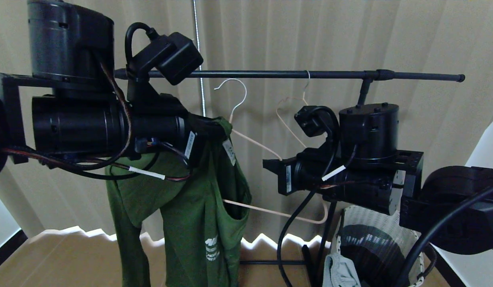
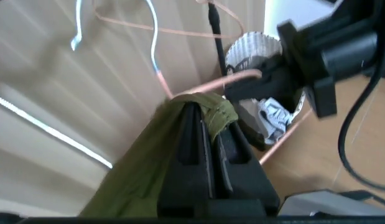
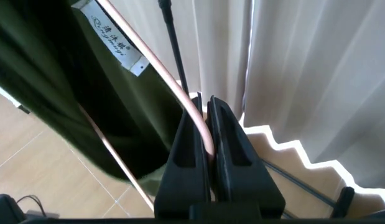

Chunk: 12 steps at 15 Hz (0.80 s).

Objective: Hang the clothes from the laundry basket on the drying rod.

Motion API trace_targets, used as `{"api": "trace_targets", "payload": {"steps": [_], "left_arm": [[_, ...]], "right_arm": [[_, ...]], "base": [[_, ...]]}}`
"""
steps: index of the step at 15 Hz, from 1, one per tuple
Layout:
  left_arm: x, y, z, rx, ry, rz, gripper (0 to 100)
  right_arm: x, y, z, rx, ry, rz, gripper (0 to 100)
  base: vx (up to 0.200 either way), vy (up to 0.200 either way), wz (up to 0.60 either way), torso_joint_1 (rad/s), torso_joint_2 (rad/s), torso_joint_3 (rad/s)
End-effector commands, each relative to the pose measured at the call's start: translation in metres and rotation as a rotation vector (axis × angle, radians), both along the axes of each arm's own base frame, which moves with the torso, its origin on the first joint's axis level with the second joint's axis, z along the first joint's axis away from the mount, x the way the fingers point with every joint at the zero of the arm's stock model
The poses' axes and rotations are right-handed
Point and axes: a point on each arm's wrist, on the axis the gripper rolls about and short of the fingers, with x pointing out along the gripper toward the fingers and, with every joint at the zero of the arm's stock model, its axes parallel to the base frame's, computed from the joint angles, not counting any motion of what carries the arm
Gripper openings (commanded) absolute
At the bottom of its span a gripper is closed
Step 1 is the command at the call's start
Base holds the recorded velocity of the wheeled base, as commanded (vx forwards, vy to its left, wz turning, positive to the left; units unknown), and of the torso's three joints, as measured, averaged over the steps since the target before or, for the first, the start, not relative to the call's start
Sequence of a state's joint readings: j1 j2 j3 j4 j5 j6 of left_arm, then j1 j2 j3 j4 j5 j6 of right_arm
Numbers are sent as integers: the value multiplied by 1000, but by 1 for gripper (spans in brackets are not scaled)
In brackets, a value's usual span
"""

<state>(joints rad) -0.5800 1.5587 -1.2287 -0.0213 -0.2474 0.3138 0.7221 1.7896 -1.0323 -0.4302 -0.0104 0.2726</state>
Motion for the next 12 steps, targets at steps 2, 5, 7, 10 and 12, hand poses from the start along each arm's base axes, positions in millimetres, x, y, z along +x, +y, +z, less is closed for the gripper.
{"api": "trace_targets", "payload": {"steps": [2,5,7,10,12], "left_arm": [[-8,12,0,1,0,20,100],[-11,18,-4,13,9,45,100],[-10,24,-10,25,18,81,100],[-23,38,-16,32,14,105,100],[-27,46,-15,14,-11,128,100]], "right_arm": [[1,-2,4,9,-11,-9,0],[5,-5,14,29,-34,-23,0],[8,-10,21,41,-50,-38,0],[14,-24,26,44,-65,-86,0],[16,-33,30,27,-92,-102,0]], "base": [[0,0,0,0,0,0],[0,0,0,0,0,0],[0,0,0,0,0,0],[0,0,0,0,0,0],[0,0,0,0,0,0]]}}
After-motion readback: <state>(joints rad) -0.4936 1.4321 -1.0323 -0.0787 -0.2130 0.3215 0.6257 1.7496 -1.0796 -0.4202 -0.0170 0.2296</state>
